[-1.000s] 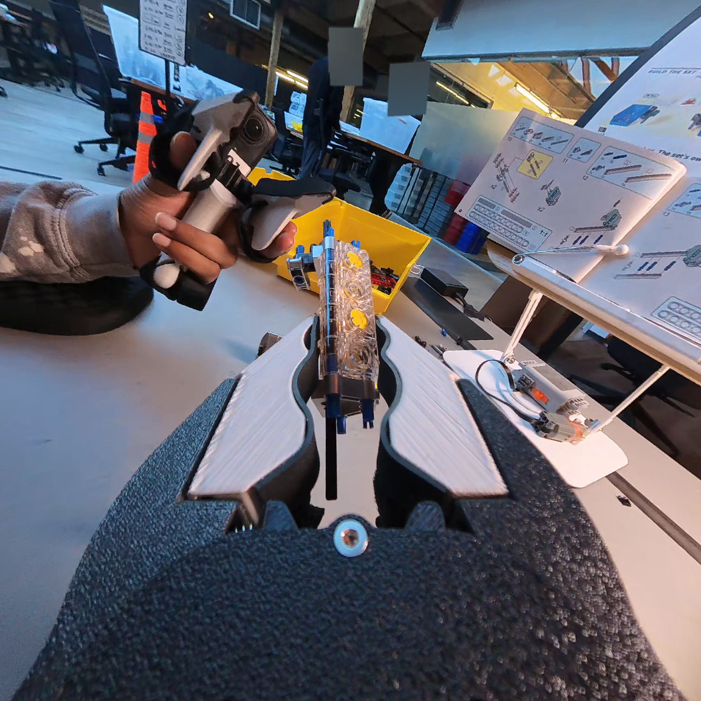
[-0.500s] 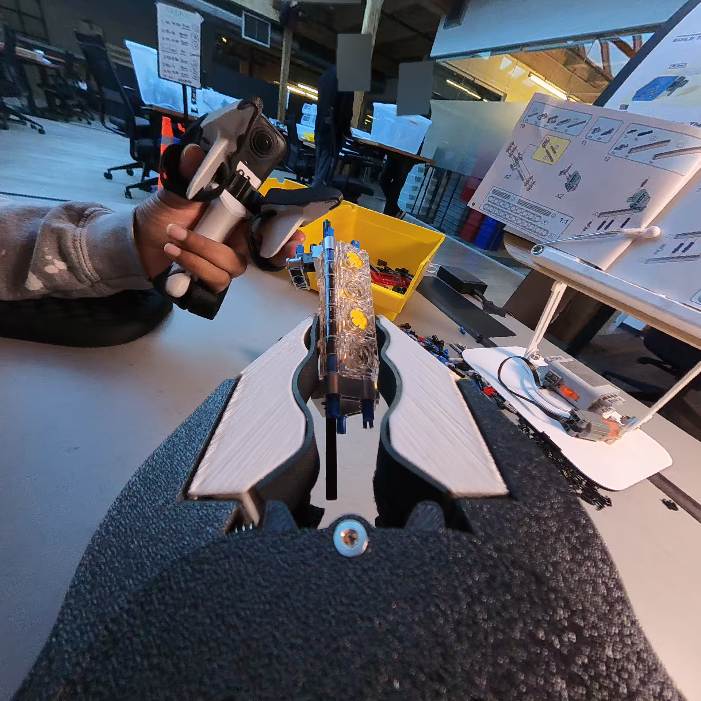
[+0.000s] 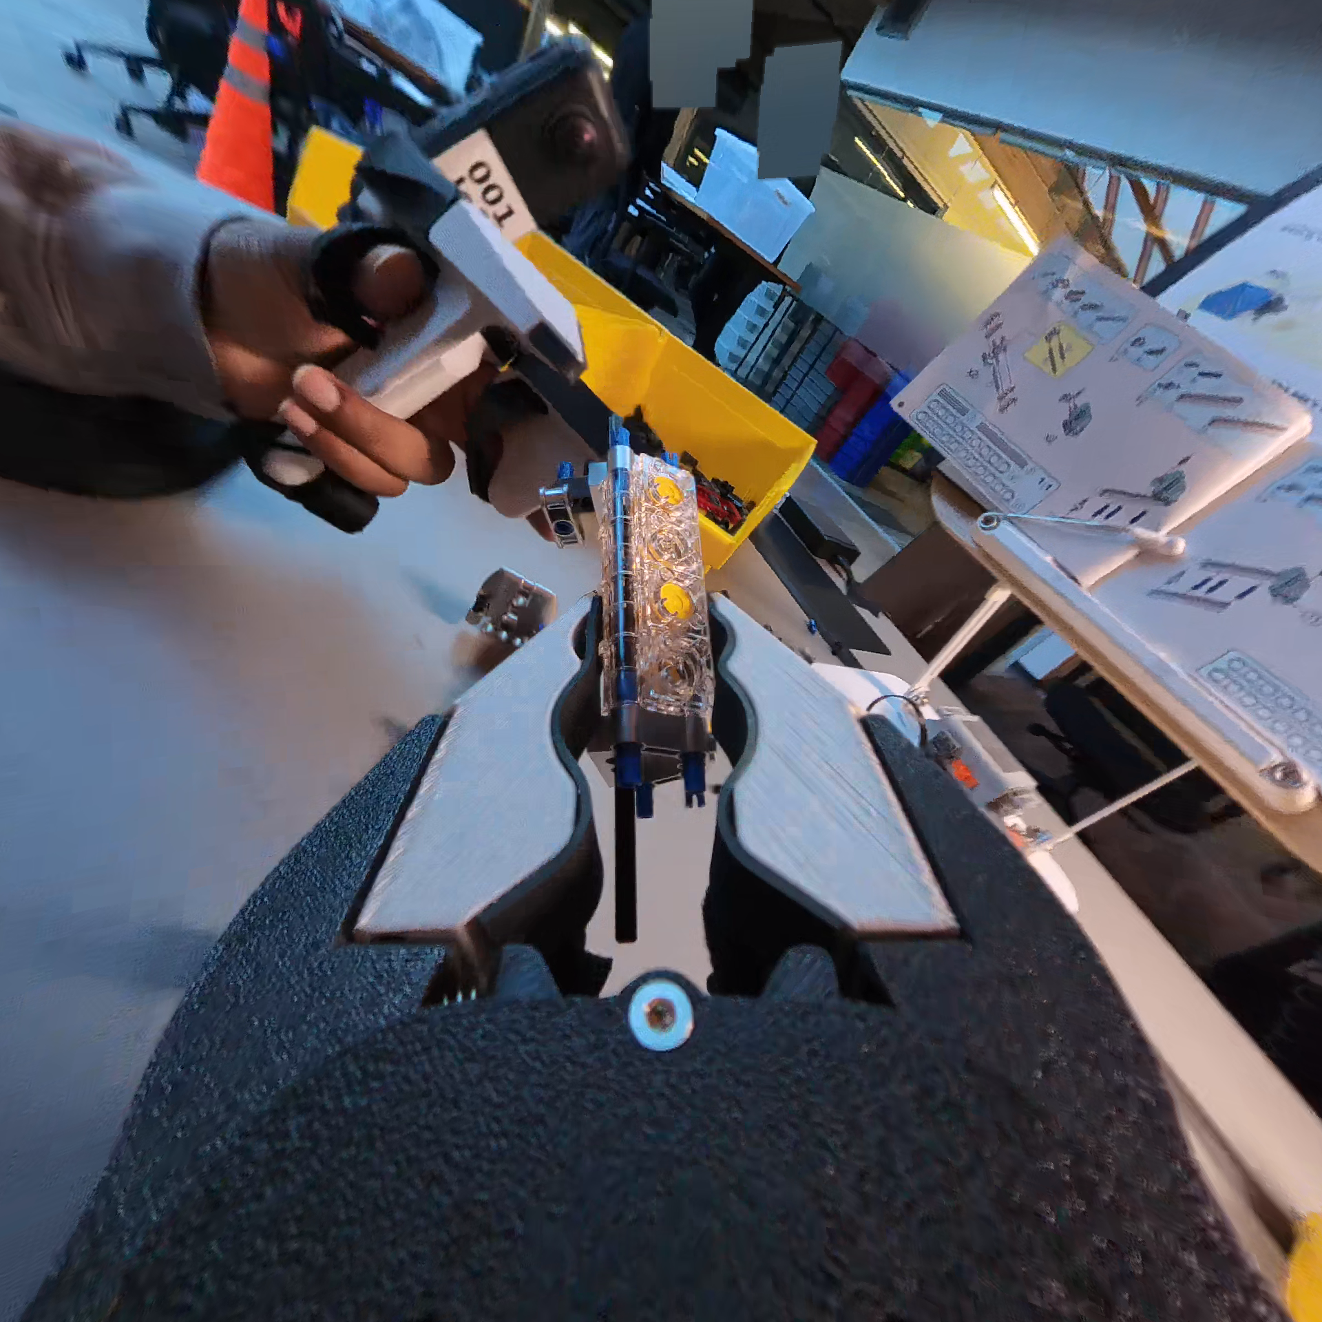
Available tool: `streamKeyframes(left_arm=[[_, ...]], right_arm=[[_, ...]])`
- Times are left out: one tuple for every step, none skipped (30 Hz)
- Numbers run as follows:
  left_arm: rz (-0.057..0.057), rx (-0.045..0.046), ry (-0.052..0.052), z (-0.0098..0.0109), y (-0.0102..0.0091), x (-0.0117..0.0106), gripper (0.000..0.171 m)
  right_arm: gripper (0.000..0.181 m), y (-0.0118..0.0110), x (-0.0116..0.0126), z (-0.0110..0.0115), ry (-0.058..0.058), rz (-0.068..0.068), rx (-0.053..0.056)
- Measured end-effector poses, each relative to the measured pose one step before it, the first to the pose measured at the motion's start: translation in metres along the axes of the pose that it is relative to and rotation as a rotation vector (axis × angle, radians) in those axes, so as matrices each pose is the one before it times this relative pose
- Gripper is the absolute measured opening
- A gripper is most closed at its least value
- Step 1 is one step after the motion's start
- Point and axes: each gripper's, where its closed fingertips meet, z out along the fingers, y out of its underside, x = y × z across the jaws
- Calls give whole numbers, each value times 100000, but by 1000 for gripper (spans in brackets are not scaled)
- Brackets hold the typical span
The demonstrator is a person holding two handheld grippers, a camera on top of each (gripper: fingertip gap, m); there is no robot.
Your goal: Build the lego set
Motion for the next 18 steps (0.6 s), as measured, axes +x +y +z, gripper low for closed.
streamKeyframes(left_arm=[[-4623, -1310, 2184, 323, 467, 69, 68], [-4295, -647, 1574, 262, 370, -36, 67], [-3035, -1415, 650, 254, 453, -147, 67], [-1056, -2839, 830, 247, 602, -34, 64], [900, -3391, 828, 225, 607, 94, 58], [2042, -2408, -471, 173, 404, 28, 55], [2765, -1496, -494, 86, 224, 104, 55], [2630, -1190, -368, 5, 116, 125, 54], [2220, -1273, -161, -25, 99, 135, 54], [1967, -1163, -289, -19, 85, 111, 54], [2298, -1211, -612, 0, 126, 72, 54], [2829, -1496, -996, 23, 188, 40, 54], [2184, -1346, -901, 62, 193, 29, 55], [1097, -970, -587, 53, 144, 12, 55], [711, -986, 92, 15, 132, 40, 55], [489, -1083, 451, -19, 108, 70, 54], [836, -438, 58, -26, -4, 45, 54], [1168, 186, -289, -32, -87, 60, 54]], right_arm=[[25, 132, -418, 180, 247, -6597, -1847], [25, 34, -462, 182, 160, -6372, -1527], [25, -41, -460, 186, 50, -5733, -1311], [25, -104, -375, 162, 139, -4749, -909], [25, -200, -245, 105, 280, -3344, -254], [25, -299, -167, 25, -185, -1533, 633], [25, -191, -70, -9, -384, -61, 305], [25, -136, 12, -60, -265, 65, 440], [25, -131, -1, -68, -247, -146, 401], [25, -130, -34, -30, -130, -730, 157], [25, -142, -29, -21, 93, -1102, 13], [25, -113, -70, 5, -270, -828, -139], [25, -115, -76, 4, -228, -877, -38], [25, -54, -86, 0, -193, -1336, -359], [25, -30, -75, -22, -183, -1428, -388], [25, -84, -82, -19, -349, -576, -10], [25, -84, 0, 1, 165, 64, -27], [25, -119, 73, -7, 455, -148, 190]])
